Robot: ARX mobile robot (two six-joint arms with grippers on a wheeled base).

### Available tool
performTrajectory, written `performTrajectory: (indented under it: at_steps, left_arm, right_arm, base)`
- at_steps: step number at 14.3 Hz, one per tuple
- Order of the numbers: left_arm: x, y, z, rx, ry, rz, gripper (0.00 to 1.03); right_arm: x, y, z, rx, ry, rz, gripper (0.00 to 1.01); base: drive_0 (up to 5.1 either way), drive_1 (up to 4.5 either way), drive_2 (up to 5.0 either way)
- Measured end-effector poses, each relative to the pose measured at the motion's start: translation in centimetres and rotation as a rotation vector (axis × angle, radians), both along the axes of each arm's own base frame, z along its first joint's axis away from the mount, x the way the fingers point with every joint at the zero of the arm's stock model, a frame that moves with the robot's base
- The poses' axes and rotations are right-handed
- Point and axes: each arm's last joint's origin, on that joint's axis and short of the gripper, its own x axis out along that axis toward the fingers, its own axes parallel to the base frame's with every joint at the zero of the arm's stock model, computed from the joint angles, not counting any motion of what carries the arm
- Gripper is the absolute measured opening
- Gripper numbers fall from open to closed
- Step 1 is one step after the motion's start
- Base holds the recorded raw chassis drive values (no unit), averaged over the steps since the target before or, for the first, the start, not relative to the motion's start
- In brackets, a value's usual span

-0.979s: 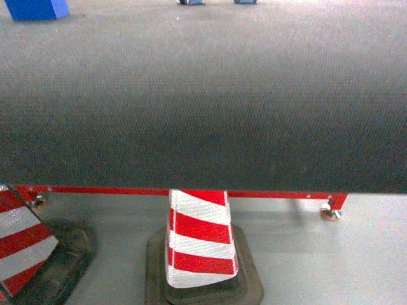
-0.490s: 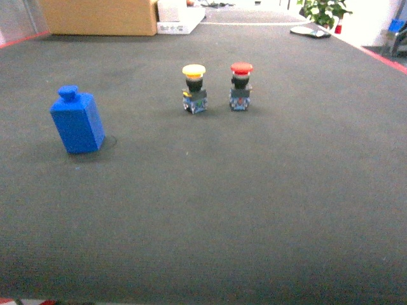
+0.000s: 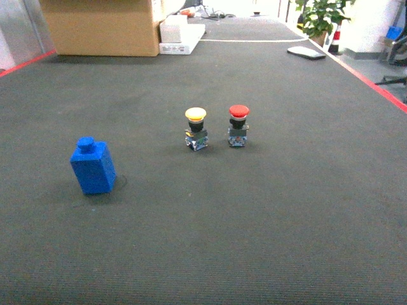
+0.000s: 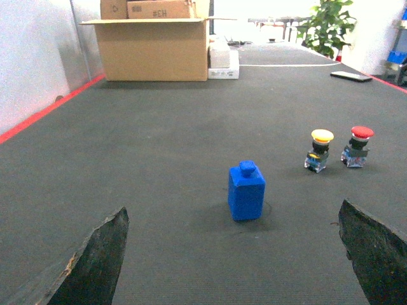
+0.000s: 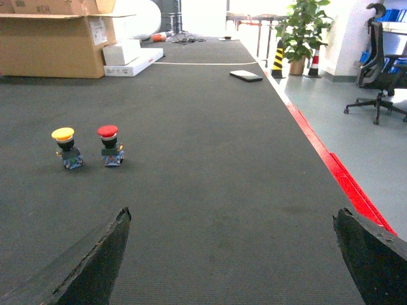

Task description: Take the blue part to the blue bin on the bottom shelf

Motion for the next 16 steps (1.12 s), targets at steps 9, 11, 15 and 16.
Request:
performTrajectory:
  at_steps: [9, 11, 15, 16]
  left_arm:
    - [0.0, 0.0, -0.2, -0.014, 0.059, 0.037, 0.98]
    - [0.6, -0.9, -0.5, 0.004, 0.263, 0.225, 0.98]
    - [2.9, -1.6, 0.4, -0.052, 0.211, 0.250, 0.98]
    - [3.4, -1.8, 0.5, -0.057, 0.215, 0.235, 0.98]
  right_arm:
    - [0.0, 0.0, 0.0, 0.000, 0.000, 0.000, 0.98]
    - [0.0, 0.0, 0.0, 0.000, -0.001, 0.000, 0.98]
    - [0.0, 0.0, 0.0, 0.000, 0.001, 0.000, 0.98]
    - [0.0, 0.0, 0.0, 0.000, 0.001, 0.000, 0.98]
  base:
    - [0.0, 0.00, 0.0]
    - [0.0, 0.00, 0.0]
    - [0.0, 0.00, 0.0]
    - [0.0, 0.00, 0.0]
